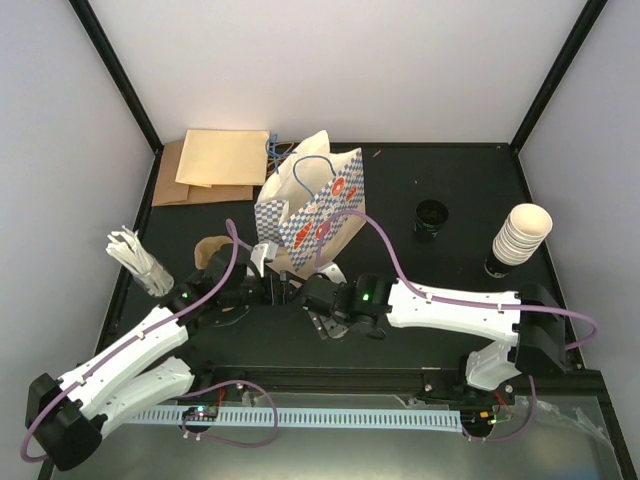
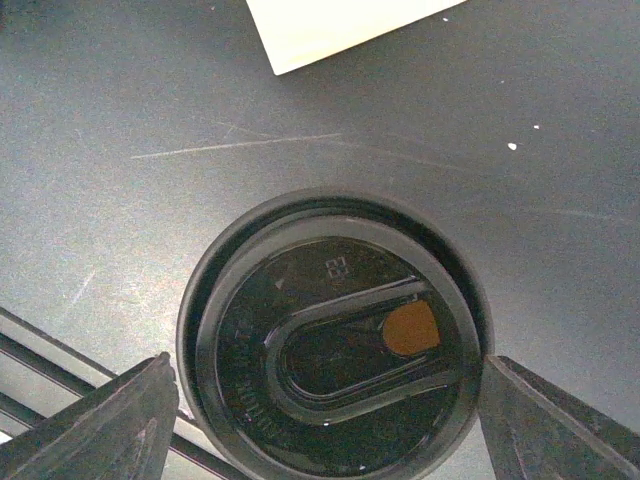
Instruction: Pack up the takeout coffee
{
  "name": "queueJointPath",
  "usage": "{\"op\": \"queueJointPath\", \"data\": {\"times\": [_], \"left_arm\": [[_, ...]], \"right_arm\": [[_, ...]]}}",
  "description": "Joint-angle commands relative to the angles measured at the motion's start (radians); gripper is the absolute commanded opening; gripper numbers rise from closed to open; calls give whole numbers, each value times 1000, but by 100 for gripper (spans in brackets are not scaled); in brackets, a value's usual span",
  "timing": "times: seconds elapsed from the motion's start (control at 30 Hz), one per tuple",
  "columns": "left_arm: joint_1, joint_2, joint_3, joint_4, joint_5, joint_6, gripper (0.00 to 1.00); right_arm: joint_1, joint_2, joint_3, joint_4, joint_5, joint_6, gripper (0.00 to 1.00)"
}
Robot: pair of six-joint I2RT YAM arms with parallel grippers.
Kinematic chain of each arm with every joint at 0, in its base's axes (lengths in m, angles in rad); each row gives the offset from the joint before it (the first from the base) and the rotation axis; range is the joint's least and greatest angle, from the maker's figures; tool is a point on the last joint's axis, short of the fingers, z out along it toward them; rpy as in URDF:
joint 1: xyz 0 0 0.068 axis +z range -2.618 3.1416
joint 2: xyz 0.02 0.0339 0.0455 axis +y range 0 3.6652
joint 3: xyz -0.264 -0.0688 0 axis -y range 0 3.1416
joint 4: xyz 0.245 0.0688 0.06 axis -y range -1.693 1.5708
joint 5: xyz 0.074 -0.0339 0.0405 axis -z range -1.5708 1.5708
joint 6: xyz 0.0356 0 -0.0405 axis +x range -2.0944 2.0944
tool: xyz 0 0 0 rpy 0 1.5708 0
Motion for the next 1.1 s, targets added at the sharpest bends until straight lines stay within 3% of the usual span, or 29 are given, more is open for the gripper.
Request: {"op": "queueJointPath", "data": {"times": [0.0,0.23,0.57,0.73,0.9,1.07], "left_arm": [[5,-5,7,-15,15,16,78],[8,-5,7,-17,15,21,78],[12,-8,5,-24,17,25,78],[17,-15,0,-27,27,25,77],[34,-24,-23,-3,75,21,77],[46,-38,-55,-7,113,25,74]], "right_arm": [[5,21,30,-9,18,-11,83],[5,44,36,-19,19,-11,83],[4,36,25,-9,12,-43,75],[4,-15,-36,80,-16,-208,71],[3,-90,-113,209,-156,-420,70],[3,-151,-170,295,-227,-501,70]]}}
